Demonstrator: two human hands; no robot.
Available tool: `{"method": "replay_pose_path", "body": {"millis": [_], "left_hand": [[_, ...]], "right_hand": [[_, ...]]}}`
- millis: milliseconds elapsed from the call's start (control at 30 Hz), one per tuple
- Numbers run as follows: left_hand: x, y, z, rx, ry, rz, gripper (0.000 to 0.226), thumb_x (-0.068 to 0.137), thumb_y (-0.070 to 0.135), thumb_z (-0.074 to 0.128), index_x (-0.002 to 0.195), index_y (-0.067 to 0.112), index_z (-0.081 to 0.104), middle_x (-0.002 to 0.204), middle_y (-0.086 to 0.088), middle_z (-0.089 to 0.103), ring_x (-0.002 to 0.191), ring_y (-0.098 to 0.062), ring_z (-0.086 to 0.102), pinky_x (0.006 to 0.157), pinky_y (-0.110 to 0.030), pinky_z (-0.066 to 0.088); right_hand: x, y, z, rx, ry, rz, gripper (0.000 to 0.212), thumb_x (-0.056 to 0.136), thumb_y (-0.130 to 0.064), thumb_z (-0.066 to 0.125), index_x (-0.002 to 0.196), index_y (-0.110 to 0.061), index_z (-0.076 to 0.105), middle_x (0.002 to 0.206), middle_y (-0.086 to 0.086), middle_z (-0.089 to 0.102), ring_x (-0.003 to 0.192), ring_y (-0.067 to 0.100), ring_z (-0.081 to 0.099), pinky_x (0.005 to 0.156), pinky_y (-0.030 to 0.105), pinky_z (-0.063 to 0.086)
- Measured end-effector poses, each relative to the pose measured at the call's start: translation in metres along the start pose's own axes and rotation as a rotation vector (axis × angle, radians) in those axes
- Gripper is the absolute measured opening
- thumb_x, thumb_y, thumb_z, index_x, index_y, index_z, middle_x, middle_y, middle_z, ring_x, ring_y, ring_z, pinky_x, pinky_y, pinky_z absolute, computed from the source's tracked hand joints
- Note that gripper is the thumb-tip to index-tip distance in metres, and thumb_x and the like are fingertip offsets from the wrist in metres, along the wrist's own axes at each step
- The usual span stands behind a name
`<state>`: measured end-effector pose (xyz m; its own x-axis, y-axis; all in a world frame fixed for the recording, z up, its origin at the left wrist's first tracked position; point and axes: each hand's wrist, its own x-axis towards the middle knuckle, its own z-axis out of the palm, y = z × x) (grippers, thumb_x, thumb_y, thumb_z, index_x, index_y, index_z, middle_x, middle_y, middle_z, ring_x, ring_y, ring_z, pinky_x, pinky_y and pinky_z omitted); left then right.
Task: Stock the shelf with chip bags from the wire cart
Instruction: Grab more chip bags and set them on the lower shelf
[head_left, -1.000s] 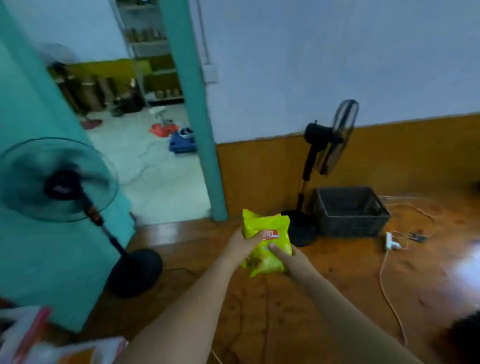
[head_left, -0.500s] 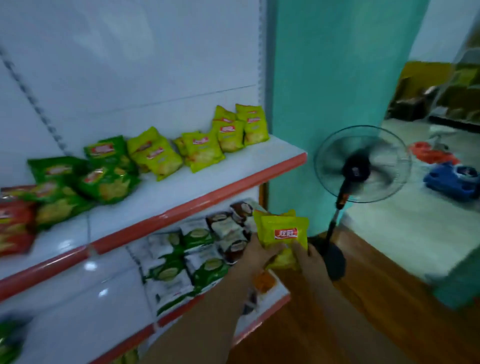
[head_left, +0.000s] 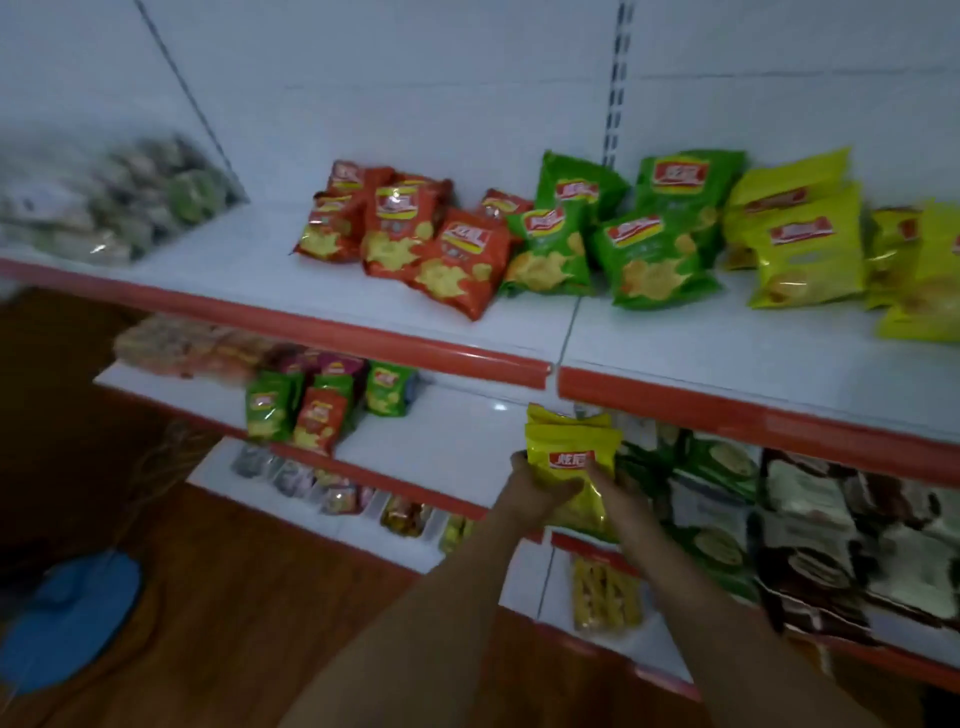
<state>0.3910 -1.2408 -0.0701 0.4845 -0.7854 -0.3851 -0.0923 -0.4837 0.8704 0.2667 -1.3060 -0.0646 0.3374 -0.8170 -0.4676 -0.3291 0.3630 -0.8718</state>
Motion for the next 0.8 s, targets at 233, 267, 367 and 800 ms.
{"method": "replay_pose_path", "body": {"millis": [233,267,367,800], "left_hand": [[0.015,-0.068,-0.131,0.254,0.286,-0.226,0.087,0.066,0.068,0.059,0.135,0.017,0.044,0.13,-0.017,0.054,0.123,-0.038,0.051,0.097,-0.043,0.044],[0.021,-0.078,-0.15,0.321,0.311,-0.246,0.087,0.066,0.071,0.056,0.135,0.019,0.046,0.131,-0.018,0.052,0.125,-0.04,0.048,0.099,-0.043,0.042],[0.052,-0.109,-0.205,0.3,0.312,-0.223,0.068,0.077,0.058,0.067,0.129,0.016,0.055,0.121,-0.019,0.057,0.114,-0.038,0.056,0.091,-0.042,0.05],[0.237,-0.187,-0.356,0.319,0.117,-0.192,0.114,0.073,0.038,0.083,0.156,0.016,0.007,0.148,-0.022,0.034,0.133,-0.041,0.041,0.105,-0.05,0.043]], "right_hand": [[0.022,-0.002,0.149,-0.16,-0.293,0.033,0.046,0.088,-0.053,0.06,0.128,-0.033,0.053,0.13,0.003,0.058,0.118,0.03,0.056,0.101,0.048,0.047],[0.026,-0.003,0.168,-0.176,-0.317,0.023,0.04,0.087,-0.051,0.063,0.122,-0.036,0.055,0.132,0.004,0.059,0.118,0.031,0.057,0.101,0.05,0.047],[0.045,-0.007,0.221,-0.214,-0.376,0.023,0.035,0.084,-0.049,0.066,0.116,-0.036,0.06,0.13,0.006,0.062,0.115,0.03,0.059,0.099,0.05,0.048],[0.19,-0.001,0.417,-0.165,-0.228,0.103,0.084,0.079,-0.041,0.076,0.148,-0.019,0.035,0.15,0.009,0.042,0.136,0.03,0.043,0.111,0.046,0.036]]}}
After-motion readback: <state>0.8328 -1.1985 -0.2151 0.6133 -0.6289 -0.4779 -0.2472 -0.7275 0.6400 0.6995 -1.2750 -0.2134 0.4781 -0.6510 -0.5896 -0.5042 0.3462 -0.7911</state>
